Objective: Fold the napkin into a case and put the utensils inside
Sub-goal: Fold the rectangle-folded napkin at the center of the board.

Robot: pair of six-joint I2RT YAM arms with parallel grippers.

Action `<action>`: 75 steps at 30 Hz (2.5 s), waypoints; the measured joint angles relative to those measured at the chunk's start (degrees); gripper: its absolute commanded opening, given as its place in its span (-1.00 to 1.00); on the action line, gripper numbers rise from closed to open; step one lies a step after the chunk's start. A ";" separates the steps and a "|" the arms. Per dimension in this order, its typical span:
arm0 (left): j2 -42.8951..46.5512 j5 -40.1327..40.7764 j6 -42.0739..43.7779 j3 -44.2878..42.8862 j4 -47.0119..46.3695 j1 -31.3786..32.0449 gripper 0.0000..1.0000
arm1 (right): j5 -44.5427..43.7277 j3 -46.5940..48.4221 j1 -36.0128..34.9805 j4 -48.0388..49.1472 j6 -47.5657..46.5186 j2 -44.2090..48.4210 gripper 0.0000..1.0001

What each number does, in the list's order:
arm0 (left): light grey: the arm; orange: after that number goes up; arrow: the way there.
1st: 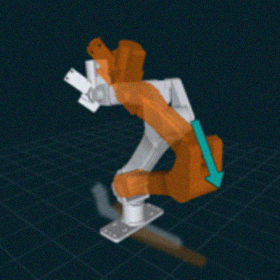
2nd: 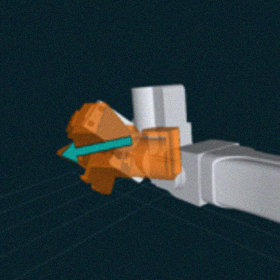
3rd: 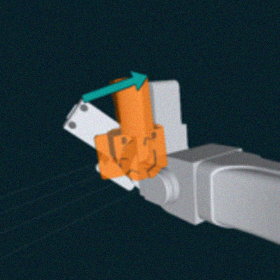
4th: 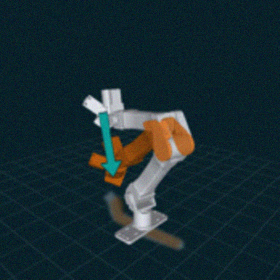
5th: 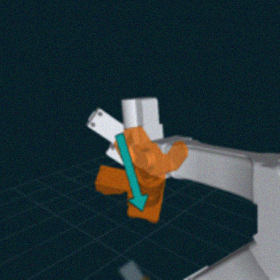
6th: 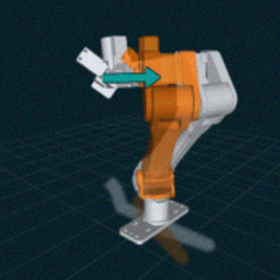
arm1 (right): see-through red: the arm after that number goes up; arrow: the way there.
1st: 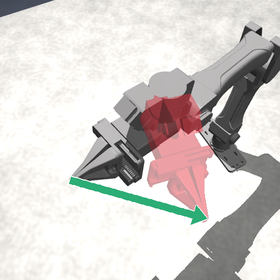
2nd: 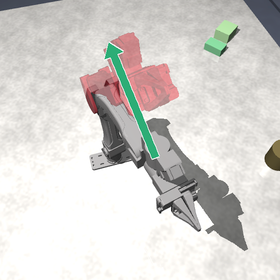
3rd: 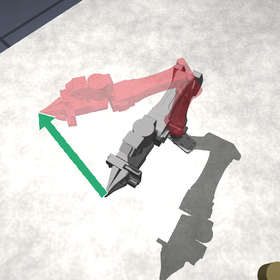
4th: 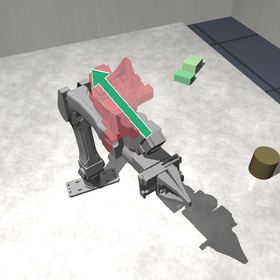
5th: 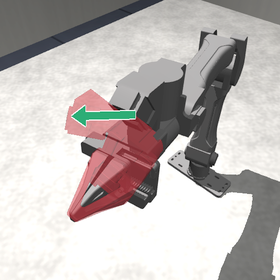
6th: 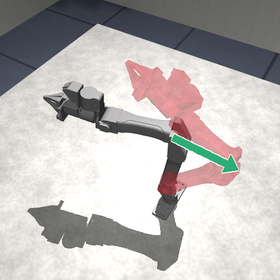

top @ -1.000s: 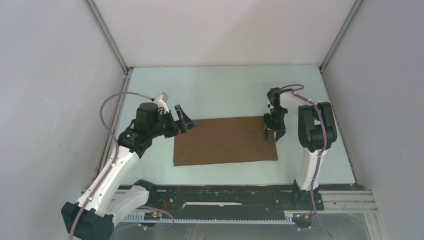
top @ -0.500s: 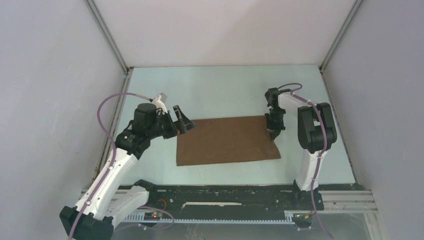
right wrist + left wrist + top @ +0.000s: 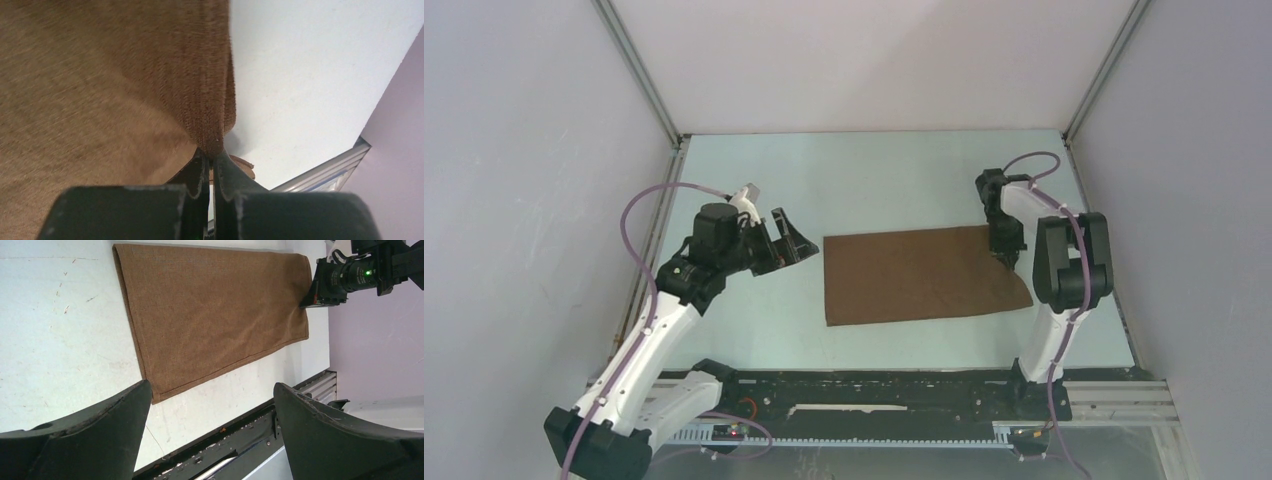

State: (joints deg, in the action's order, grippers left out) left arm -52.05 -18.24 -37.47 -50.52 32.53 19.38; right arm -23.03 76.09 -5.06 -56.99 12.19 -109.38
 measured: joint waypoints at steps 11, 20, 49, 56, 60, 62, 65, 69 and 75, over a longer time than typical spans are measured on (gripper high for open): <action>2.80 0.37 -0.09 0.44 -0.20 0.00 1.00 | 7.87 4.20 -21.09 -2.27 0.83 0.09 -1.00; 3.34 0.55 -1.09 1.49 -0.22 0.00 1.00 | 28.59 17.88 -33.53 4.31 3.67 -8.90 -1.00; 5.31 1.99 -1.55 2.01 0.68 0.00 1.00 | 52.15 24.46 -35.47 12.55 8.87 -20.00 -1.00; 5.09 1.99 -1.55 2.01 0.68 0.00 1.00 | 52.48 25.75 -35.80 12.57 9.05 -20.83 -1.00; 5.07 1.99 -1.57 2.01 0.68 0.00 1.00 | 52.50 25.75 -36.24 12.59 9.20 -20.83 -1.00; 5.07 1.99 -1.55 2.01 0.68 0.00 1.00 | 52.50 25.75 -36.35 12.52 9.20 -20.83 -1.00; 5.07 1.99 -1.55 2.01 0.70 0.00 1.00 | 52.48 25.75 -36.37 12.52 9.20 -20.83 -1.00; 5.07 2.19 -1.57 2.03 0.68 0.00 1.00 | 52.50 25.75 -36.37 12.52 9.27 -20.83 -1.00; 5.07 2.60 -1.73 2.03 0.68 0.00 1.00 | 52.50 25.75 -36.37 12.52 9.42 -20.81 -1.00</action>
State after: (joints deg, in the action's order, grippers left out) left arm -46.98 -15.64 -39.20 -48.49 33.21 19.38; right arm 29.47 101.84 -41.43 -44.47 21.61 -130.19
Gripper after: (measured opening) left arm 0.996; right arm 0.011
